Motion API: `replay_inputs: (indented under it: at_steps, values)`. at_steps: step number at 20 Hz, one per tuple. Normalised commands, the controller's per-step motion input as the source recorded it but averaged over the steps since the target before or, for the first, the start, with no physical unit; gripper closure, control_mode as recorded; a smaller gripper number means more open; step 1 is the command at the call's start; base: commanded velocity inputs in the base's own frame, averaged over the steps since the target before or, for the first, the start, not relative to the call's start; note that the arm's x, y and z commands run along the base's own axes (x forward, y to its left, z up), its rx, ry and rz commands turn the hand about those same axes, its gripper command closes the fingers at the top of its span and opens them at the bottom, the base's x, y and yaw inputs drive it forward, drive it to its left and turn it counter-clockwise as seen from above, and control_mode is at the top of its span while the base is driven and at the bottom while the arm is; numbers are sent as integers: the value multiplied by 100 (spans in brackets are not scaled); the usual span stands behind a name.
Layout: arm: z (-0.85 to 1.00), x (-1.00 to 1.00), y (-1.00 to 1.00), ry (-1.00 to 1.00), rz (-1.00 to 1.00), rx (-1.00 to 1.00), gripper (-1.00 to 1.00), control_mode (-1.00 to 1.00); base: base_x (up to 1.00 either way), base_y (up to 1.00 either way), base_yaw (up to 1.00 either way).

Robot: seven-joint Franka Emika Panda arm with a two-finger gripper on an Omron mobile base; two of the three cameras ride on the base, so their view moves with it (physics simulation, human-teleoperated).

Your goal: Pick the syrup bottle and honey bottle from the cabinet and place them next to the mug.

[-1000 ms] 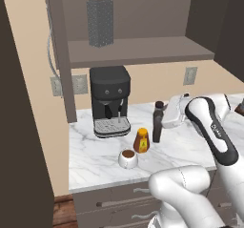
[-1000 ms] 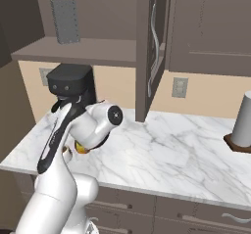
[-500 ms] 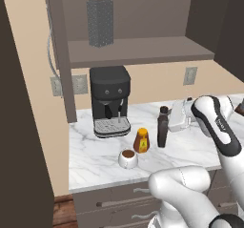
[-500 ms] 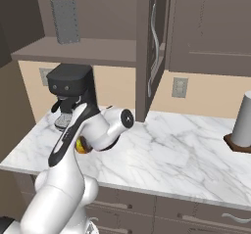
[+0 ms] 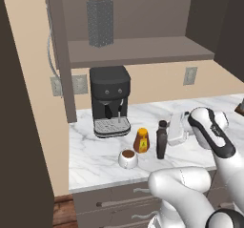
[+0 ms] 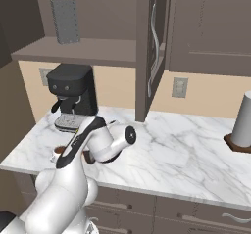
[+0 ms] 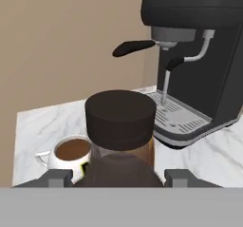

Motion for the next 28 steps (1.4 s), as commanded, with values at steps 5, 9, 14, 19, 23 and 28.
replay_inputs:
  at_steps: [5,9,14,19,23,28]
  values:
    - [-4,24,0,0,0,4,100,-100,0,0,0]
    - [-18,28,-2,1,0,4,100,-100,0,0,0]
    - [-23,1,-8,11,0,0,100,-100,0,0,0]
    - [-7,0,-21,4,0,0,100,-100,0,0,0]
    - [-7,0,-10,2,0,0,100,-100,0,0,0]
    - [-23,0,0,0,0,0,100,-100,0,0,0]
